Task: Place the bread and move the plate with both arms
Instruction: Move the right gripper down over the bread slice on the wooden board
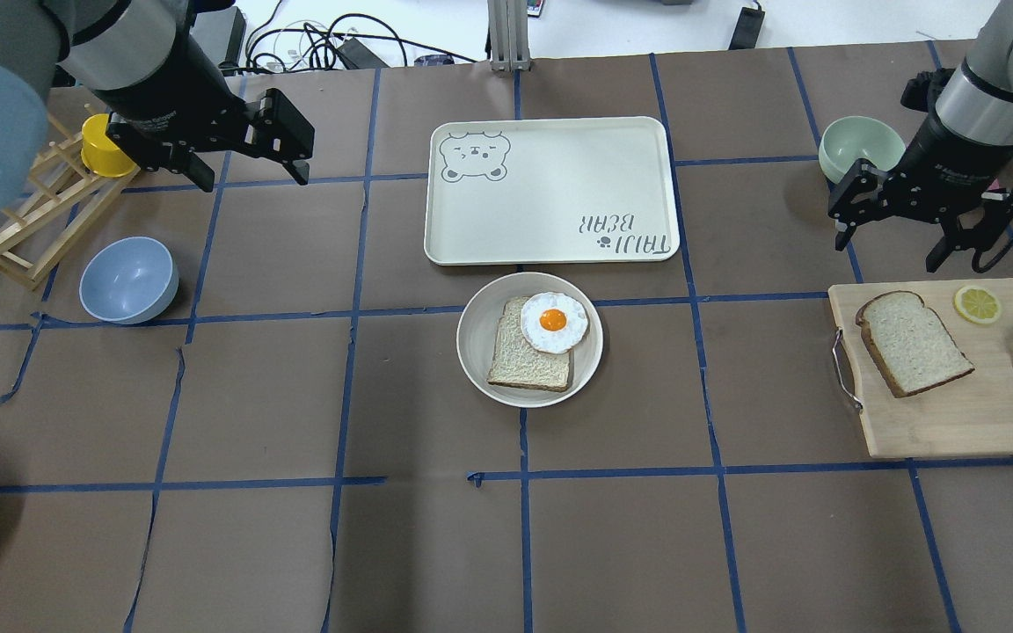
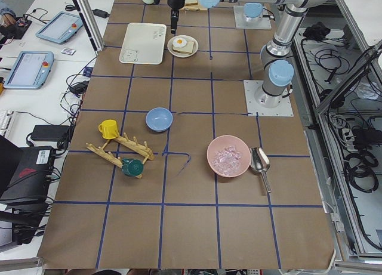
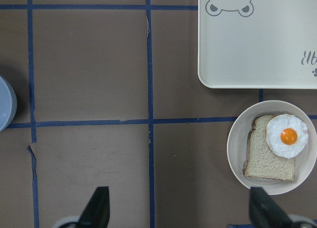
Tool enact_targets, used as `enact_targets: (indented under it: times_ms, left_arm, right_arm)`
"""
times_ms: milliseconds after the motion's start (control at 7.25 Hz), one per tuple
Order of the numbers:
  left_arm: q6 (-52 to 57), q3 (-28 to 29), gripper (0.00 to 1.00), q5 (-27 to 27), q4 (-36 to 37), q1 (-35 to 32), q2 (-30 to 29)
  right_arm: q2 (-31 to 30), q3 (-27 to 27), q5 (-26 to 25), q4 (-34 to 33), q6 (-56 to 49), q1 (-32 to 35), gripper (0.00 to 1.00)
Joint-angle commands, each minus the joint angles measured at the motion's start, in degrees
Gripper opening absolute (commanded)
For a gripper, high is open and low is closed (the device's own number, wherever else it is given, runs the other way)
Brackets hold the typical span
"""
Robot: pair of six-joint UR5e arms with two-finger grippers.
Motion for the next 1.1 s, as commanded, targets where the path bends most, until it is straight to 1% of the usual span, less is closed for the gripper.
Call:
enact_targets:
  times_ms: [0,138,276,414,552,828,966]
  left_arm:
    - [0.0,0.1,1.00,0.0,0.0,0.0,0.0]
    - [0.0,0.1,1.00,0.0,0.0,0.0,0.0]
    - [0.0,0.1,1.00,0.0,0.0,0.0,0.0]
    - [0.0,0.0,1.00,0.0,0.0,0.0,0.0]
    - [0.1,0.0,1.00,0.0,0.0,0.0,0.0]
    - [0.1,0.0,1.00,0.0,0.0,0.0,0.0]
    - [0.1,0.0,1.00,0.0,0.0,0.0,0.0]
  right_arm:
    - [5.1,2.1,-4.9,-9.0,0.0,-1.4,1.00]
    - [7.0,3.1,-6.2,-10.5,0.4,-1.5,1.00]
    - [8.2,3.2,-6.1,-12.3,0.5,-1.5,0.99]
    - [10.5,3.2,-6.2,-13.5,0.4,-1.5,0.83]
    - [11.7,3.2,-6.4,-15.1,0.3,-1.6,0.82]
    - [13.5,3.3,-6.4,-15.3,0.4,-1.8,0.82]
    - [14.6,3.2,-6.4,-15.3,0.5,-1.8,0.80]
